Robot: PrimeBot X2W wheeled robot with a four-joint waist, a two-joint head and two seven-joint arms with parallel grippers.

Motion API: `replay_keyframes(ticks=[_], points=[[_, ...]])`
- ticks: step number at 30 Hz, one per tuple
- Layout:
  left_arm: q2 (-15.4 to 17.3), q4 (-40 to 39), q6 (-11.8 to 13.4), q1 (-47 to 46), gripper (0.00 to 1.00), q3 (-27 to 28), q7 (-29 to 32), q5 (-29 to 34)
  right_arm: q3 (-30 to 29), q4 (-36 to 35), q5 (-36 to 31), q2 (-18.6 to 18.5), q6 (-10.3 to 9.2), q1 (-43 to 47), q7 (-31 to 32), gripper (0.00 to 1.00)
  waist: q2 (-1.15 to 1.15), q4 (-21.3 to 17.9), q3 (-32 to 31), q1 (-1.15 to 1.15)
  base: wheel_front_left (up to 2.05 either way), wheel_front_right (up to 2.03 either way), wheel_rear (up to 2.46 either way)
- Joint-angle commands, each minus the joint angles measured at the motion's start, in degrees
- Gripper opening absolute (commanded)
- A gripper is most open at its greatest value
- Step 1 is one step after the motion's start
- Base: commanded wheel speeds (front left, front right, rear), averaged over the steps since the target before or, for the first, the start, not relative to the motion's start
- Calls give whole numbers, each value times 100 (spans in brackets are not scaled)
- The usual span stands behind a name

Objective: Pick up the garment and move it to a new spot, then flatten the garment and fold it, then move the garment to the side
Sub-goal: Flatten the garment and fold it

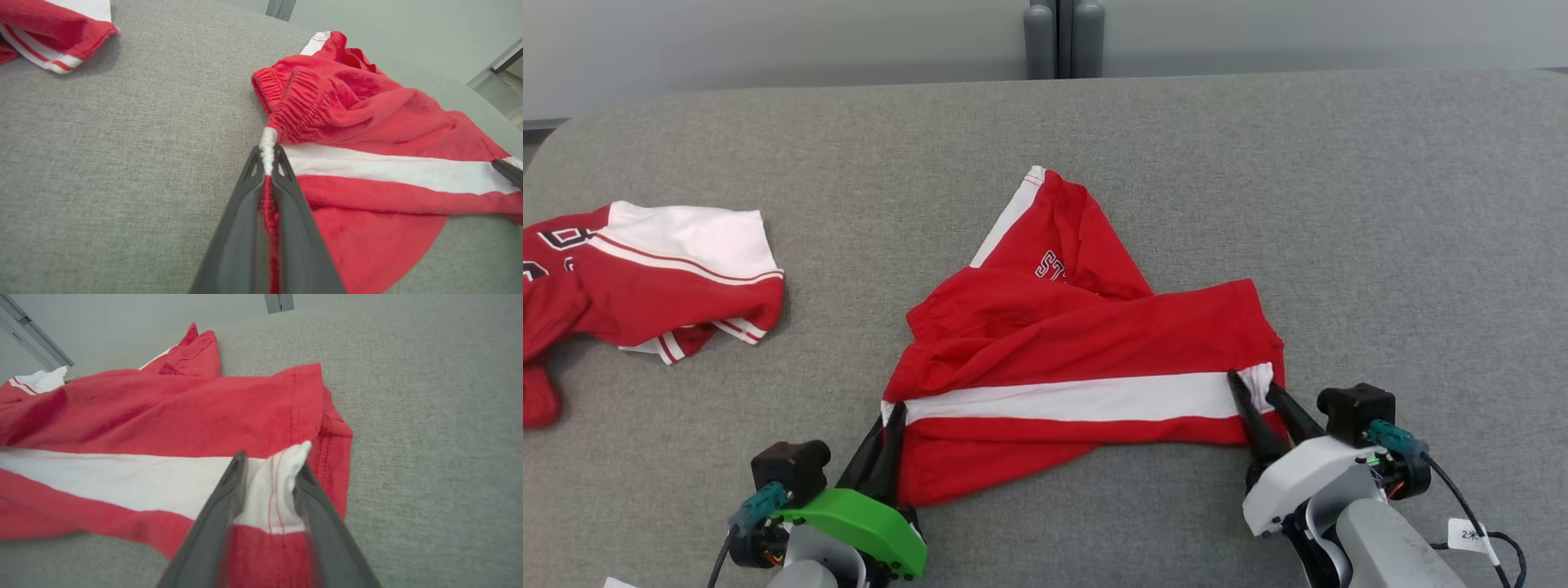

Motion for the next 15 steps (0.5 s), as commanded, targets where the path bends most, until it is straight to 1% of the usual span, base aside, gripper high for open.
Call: replay_keyframes(ticks=[1, 7, 11, 13, 15], points=[[35, -18, -26, -33, 0, -17, -1, -54, -65, -113, -39, -29, -8, 98, -13, 0, 0, -7, -62, 0, 0, 0, 0], [113, -235, -26, 101, 0, -92, -2, -57, -357, -649, -124, -26, -8, 396, -13, 0, 0, -41, -418, 0, 0, 0, 0], [184, -547, -26, 133, 0, -159, -2, -13, -514, -924, -211, -26, -8, 586, -13, 0, 0, -74, -760, 0, 0, 0, 0], [199, -719, -26, 151, 0, -187, -1, -86, -597, -1096, -192, -27, -8, 641, -13, 0, 0, -99, -913, 0, 0, 0, 0], [289, -911, -26, 42, 0, -287, -1, -125, -699, -1307, -153, -27, -8, 636, -13, 0, 0, -120, -1013, 0, 0, 0, 0]])
